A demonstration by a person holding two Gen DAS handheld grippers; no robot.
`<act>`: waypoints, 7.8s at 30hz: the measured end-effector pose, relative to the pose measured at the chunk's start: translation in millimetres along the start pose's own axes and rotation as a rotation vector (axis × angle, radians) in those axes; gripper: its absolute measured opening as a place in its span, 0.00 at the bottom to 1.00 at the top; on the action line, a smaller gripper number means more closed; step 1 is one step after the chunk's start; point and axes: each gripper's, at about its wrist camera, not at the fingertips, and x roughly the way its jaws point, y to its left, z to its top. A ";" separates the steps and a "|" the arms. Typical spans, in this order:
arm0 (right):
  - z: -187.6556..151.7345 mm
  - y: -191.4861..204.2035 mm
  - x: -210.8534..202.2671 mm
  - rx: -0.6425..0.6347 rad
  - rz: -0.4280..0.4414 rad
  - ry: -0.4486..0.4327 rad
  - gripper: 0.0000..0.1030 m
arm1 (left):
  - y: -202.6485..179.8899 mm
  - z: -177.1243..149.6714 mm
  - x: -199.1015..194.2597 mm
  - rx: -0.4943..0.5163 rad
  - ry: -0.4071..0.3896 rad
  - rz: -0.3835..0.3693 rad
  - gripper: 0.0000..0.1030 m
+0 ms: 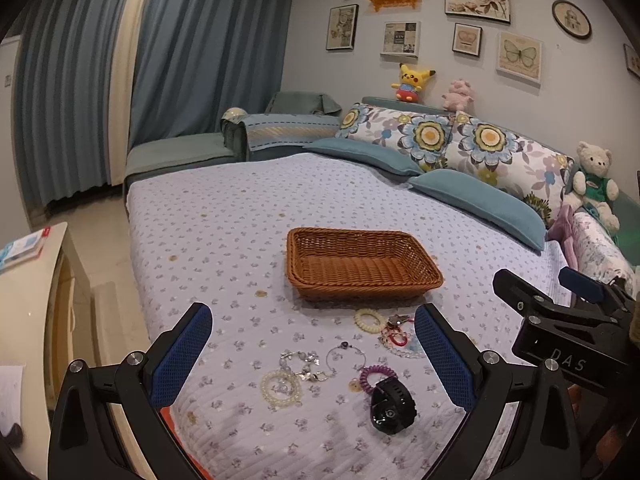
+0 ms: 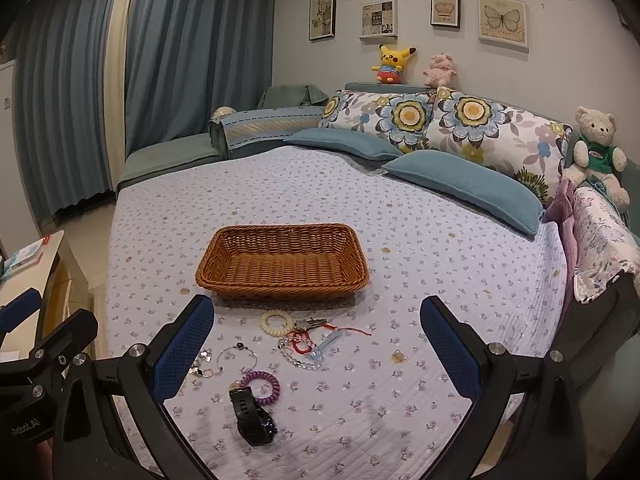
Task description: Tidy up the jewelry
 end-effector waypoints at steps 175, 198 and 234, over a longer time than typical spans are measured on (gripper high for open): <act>12.4 -44.6 203.9 -0.061 0.298 0.317 0.32 | 20.8 27.6 216.6 -0.057 0.302 -0.313 0.47; -79.5 -60.6 156.9 0.024 0.303 0.372 0.32 | 102.1 -86.9 131.6 -0.262 0.388 -0.251 0.47; -93.9 -24.0 217.4 -0.037 0.288 0.422 0.21 | 51.5 -94.7 216.9 0.011 0.450 -0.067 0.08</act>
